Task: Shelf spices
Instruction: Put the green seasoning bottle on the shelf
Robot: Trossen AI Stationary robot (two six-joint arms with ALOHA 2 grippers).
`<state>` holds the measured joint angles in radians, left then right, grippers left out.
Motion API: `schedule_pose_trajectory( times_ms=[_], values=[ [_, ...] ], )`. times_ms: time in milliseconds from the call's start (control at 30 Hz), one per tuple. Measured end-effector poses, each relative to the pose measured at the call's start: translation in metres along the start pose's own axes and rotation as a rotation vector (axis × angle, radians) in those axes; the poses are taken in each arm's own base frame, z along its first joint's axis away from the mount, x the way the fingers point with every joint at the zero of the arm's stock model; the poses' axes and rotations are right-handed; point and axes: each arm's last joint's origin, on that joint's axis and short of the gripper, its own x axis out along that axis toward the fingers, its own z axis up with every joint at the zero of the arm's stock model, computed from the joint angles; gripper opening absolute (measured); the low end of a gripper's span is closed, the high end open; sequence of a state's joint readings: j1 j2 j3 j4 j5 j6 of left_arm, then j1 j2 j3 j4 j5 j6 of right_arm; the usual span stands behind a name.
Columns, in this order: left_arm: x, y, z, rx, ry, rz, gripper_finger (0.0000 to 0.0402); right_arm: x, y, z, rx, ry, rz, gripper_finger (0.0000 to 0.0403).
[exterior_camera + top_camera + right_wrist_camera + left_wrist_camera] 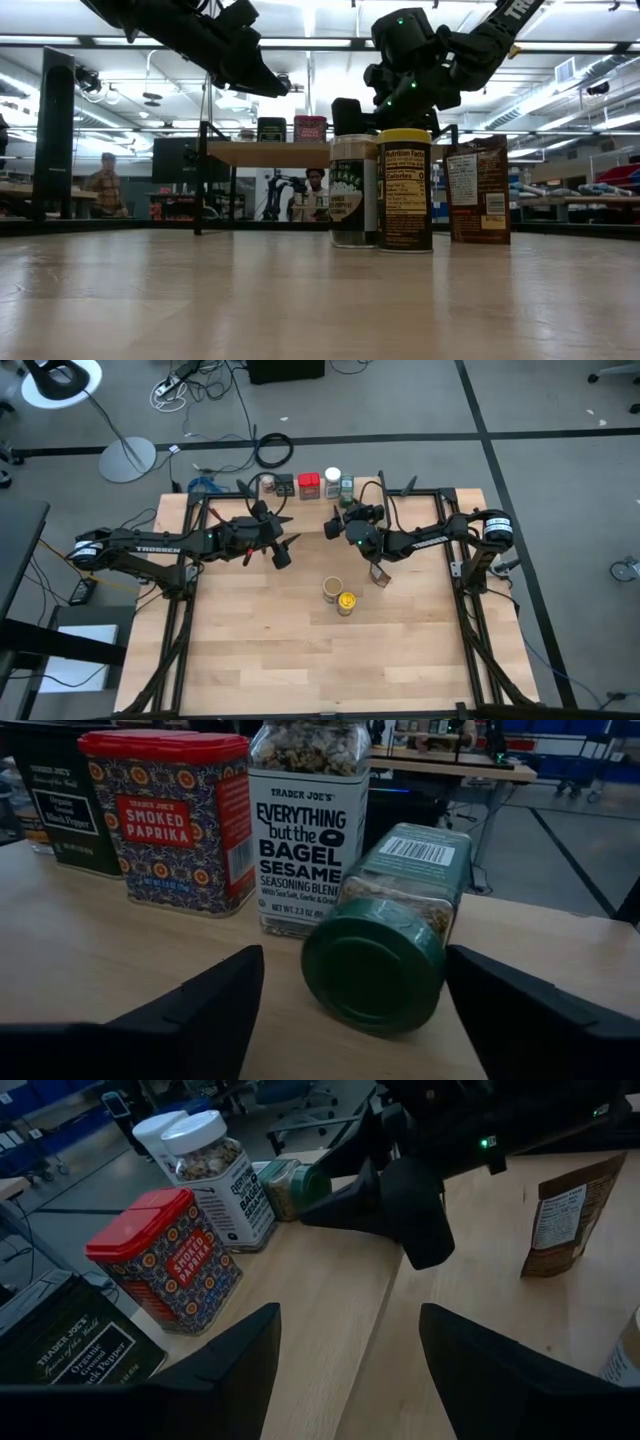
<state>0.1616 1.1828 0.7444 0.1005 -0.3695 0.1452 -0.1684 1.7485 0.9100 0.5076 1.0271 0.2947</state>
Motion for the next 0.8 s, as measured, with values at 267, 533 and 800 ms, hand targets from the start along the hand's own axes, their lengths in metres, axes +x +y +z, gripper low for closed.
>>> schedule_pose_trajectory(
  times_ms=[267,533,800],
  values=[
    [0.0,0.0,0.0,0.0,0.0,0.0,0.0243,0.0,0.0,0.0,-0.001,0.001,0.001,0.0242],
    [0.0,0.0,0.0,0.0,0.0,0.0,0.0243,-0.001,0.001,0.0,-0.003,0.002,0.007,0.0179],
    [0.0,0.0,0.0,0.0,0.0,0.0,0.0243,-0.012,0.009,-0.003,-0.026,0.011,0.072,0.0193]
  ],
)
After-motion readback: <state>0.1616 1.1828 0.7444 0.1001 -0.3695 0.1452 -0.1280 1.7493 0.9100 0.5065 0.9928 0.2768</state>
